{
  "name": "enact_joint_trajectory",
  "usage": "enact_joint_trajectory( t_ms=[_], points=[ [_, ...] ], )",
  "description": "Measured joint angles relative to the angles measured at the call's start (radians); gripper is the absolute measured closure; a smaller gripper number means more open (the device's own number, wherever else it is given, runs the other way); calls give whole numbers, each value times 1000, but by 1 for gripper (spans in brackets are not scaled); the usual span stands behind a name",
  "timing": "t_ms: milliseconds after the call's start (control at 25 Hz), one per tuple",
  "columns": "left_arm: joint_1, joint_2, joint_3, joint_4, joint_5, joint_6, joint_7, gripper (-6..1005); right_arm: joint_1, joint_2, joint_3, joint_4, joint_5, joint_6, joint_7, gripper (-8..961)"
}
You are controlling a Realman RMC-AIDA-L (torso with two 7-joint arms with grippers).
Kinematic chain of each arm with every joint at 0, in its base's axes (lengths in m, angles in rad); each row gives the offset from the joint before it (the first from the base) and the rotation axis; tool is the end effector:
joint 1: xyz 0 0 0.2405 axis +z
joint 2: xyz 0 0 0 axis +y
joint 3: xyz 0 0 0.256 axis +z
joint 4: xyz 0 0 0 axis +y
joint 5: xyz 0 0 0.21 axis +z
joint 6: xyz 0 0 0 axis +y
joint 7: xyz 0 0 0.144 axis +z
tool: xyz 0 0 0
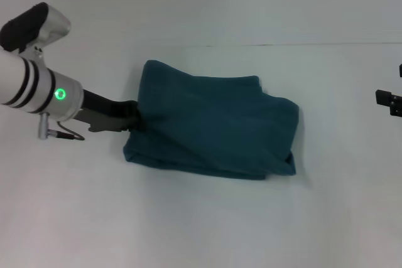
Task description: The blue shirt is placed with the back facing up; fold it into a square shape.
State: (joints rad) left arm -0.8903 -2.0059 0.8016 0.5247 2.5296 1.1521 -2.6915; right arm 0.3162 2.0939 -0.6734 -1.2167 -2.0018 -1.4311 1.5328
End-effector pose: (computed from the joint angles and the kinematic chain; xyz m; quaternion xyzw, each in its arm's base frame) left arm -0.2387 0.4257 -0.0113 -0.7480 -0.6360 -0.0282 0.1877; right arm 0.2872 0.3286 0.1070 -0.9062 0.1877 0.1434 0.3508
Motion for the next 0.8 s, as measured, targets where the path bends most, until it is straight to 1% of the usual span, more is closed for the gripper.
enact_joint_trajectory(
  t_ms=[240, 480, 560, 640, 800],
  points=[
    [31, 12, -64, 53, 49, 47, 0, 901, 11, 1, -11, 2, 0, 0, 9, 186],
    [68, 9, -97, 106, 26, 104, 50, 909, 14, 3, -22, 4, 0, 0, 25, 186],
    [73, 6, -106, 116, -8, 151, 97, 883, 14, 3, -25, 4, 0, 0, 31, 185],
    [84, -2, -108, 139, -50, 196, 138, 857, 14, 3, -31, 3, 0, 0, 41, 185],
    [136, -28, -106, 266, -82, 239, 183, 805, 14, 3, -39, 1, 7, 0, 57, 184]
  ],
)
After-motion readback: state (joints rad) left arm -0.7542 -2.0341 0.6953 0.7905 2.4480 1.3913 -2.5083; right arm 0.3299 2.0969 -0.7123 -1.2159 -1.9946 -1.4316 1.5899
